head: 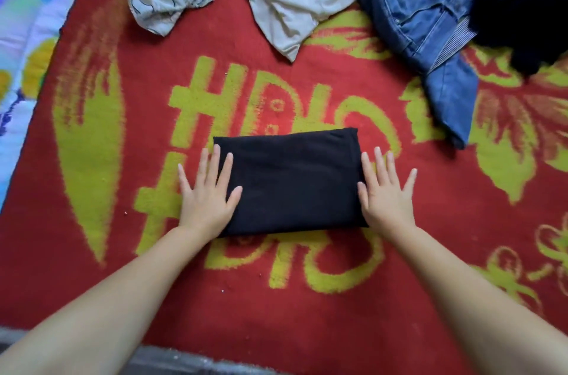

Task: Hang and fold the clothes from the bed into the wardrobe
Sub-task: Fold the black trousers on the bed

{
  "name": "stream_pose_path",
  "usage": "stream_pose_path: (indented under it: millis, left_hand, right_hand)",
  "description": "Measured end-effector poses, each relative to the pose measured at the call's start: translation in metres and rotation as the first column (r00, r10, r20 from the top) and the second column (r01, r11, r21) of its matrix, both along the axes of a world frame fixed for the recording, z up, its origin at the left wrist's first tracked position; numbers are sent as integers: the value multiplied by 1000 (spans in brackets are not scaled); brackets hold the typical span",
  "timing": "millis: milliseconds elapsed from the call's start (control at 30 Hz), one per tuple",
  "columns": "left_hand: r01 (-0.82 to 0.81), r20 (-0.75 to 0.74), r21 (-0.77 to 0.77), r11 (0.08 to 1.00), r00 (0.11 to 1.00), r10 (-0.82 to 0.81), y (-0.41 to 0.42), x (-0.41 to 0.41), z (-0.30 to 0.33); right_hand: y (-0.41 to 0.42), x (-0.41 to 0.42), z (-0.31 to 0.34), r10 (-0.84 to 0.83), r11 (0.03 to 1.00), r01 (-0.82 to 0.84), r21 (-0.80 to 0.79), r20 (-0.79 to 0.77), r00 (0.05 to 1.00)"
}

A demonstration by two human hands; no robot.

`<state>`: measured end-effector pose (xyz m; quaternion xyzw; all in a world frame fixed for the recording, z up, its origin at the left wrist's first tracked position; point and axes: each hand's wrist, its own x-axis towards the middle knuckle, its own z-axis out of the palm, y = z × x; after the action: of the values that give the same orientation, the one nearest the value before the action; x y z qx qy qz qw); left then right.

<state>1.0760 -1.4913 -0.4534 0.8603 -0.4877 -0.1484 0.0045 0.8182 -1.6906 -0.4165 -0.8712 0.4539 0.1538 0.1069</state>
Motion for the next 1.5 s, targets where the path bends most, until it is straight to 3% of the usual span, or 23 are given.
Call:
stream_pose_path:
  millis: [100, 167, 300, 400, 500, 633, 800, 900, 1067, 1233, 1500]
  left_hand:
    - [301, 31, -97, 949, 954, -299, 12, -38, 13]
    - [372, 4, -45, 927, 928, -372, 17, -67, 12]
    - [222, 10, 87, 971, 975, -223, 9, -82, 2]
    - [184, 33, 172, 968, 981, -192, -7, -68, 1]
    - [152, -95, 214, 965, 986, -134, -17, -58, 21]
    - [142, -214, 197, 970, 972, -99, -30, -47, 84]
    - [149, -145, 175, 973, 982, -125, -24, -50, 176]
    - [55, -79, 161, 985, 996, -43, 13, -64, 220]
    - [-184, 29, 31, 983, 983, 183, 120, -116, 261]
    - [-351, 69, 5, 936, 934, 350, 231, -171, 283]
    - [-650, 93, 73, 756, 759, 644, 416, -237, 324]
  right_hand:
    - [37, -3, 13, 412, 907, -421, 21, 172, 895]
    - [60, 1, 9, 528, 844, -533, 60, 78, 846]
    - [58, 26, -16, 261, 965, -261, -6, -46, 964]
    - [47, 40, -14, 198, 979, -190, 79, -110, 974]
    - [43, 50, 16, 148, 972, -129, 196, -90, 985]
    - [27, 58, 88, 168, 966, -147, 212, -82, 982]
    - [37, 52, 174, 263, 952, -247, 182, -73, 962]
    - [64, 44, 214, 352, 931, -345, 124, -40, 935]
    - [135, 33, 263, 608, 793, -610, -15, -51, 792]
    - [222, 14, 283, 778, 625, -780, -29, -65, 625]
    - [391, 27, 306, 959, 284, -959, -21, -18, 284]
